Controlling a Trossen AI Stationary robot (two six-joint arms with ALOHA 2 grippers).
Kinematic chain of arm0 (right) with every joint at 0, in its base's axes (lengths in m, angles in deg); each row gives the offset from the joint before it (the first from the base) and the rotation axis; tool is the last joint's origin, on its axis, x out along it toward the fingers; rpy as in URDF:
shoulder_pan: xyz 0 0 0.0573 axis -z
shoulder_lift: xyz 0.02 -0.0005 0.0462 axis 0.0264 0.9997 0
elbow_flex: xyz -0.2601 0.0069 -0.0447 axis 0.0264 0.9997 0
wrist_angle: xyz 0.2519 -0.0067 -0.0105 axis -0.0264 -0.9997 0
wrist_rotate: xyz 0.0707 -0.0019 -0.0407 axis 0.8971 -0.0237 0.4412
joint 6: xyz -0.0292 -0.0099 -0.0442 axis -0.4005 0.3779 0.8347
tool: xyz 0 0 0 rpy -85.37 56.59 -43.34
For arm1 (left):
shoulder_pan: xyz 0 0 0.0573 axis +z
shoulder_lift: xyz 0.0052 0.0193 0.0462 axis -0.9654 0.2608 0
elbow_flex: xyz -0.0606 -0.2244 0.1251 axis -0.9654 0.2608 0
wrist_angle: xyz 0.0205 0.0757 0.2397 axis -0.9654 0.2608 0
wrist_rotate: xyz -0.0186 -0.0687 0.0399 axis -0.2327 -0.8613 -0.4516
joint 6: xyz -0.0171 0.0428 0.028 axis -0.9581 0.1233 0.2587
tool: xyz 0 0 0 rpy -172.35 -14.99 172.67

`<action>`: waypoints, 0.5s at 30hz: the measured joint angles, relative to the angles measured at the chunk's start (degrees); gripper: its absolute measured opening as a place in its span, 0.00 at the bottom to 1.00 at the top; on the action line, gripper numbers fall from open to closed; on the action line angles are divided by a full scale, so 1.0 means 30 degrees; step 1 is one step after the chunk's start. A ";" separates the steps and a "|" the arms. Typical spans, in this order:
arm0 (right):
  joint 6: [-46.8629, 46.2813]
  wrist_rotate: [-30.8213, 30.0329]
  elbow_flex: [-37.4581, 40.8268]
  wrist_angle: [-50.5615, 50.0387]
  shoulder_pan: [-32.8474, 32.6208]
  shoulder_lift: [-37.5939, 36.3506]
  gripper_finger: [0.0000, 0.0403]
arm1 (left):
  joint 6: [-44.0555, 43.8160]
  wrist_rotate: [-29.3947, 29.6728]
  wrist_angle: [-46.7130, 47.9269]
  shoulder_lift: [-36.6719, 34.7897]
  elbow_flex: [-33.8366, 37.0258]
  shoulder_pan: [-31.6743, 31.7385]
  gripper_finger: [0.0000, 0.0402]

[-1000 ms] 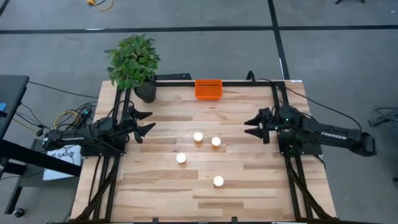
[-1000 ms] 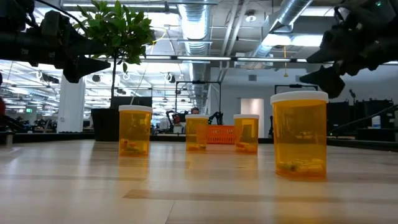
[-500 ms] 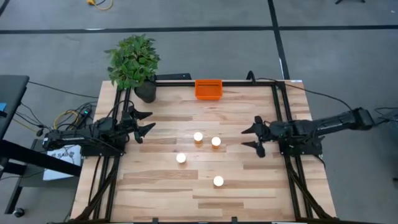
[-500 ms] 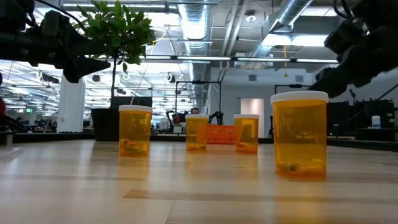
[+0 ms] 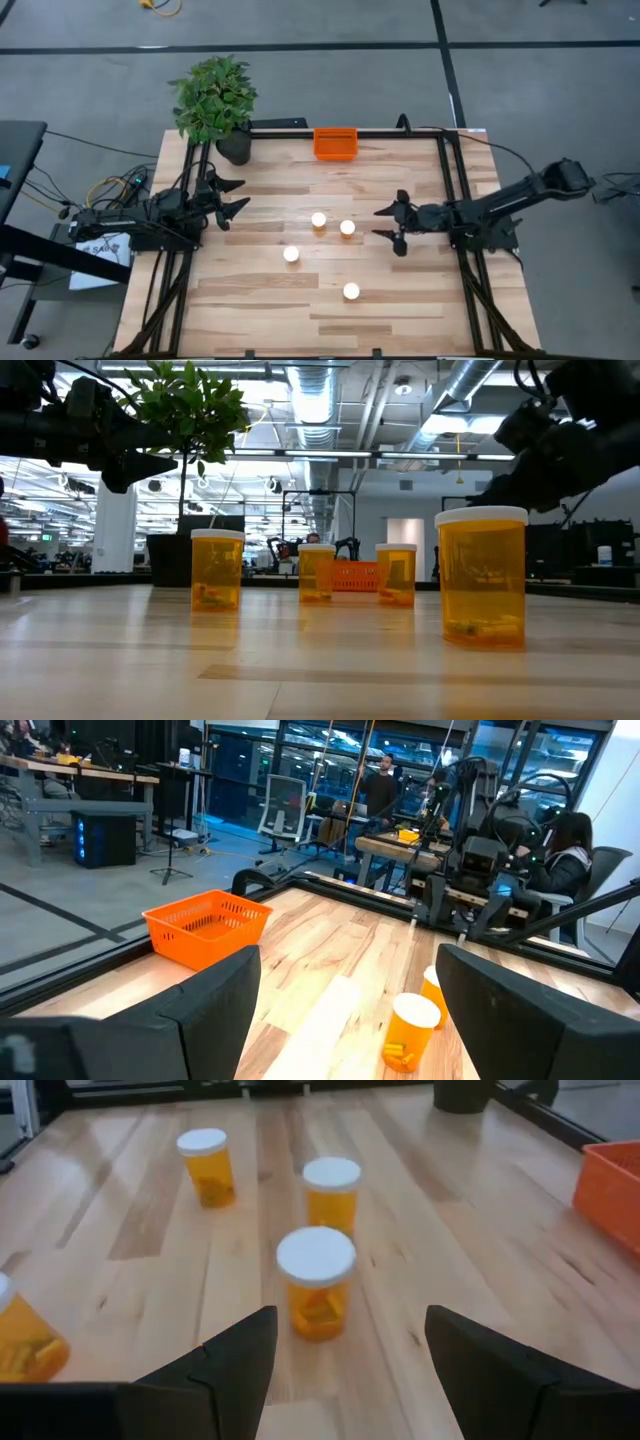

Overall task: Pick and place pill bottles into a basket
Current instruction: Put the orange pill bottle into the orange bin

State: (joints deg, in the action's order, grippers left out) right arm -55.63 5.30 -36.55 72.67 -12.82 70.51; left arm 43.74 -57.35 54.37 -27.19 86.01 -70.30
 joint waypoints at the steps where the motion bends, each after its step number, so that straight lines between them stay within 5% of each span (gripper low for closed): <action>1: 0.0003 -0.0129 0.0000 0.0575 -0.0125 0.0684 0.62 | -0.0002 0.0000 0.0000 0.0002 -0.0002 0.0004 0.73; 15: 0.0004 -0.0134 -0.0629 0.5907 -0.0942 0.7888 0.62 | -0.0102 0.0000 0.0000 0.0007 -0.0004 0.0001 0.73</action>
State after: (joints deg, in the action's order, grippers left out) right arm -55.62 4.90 -38.44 90.39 -15.64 94.17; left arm 43.43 -57.35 54.37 -27.17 86.00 -70.30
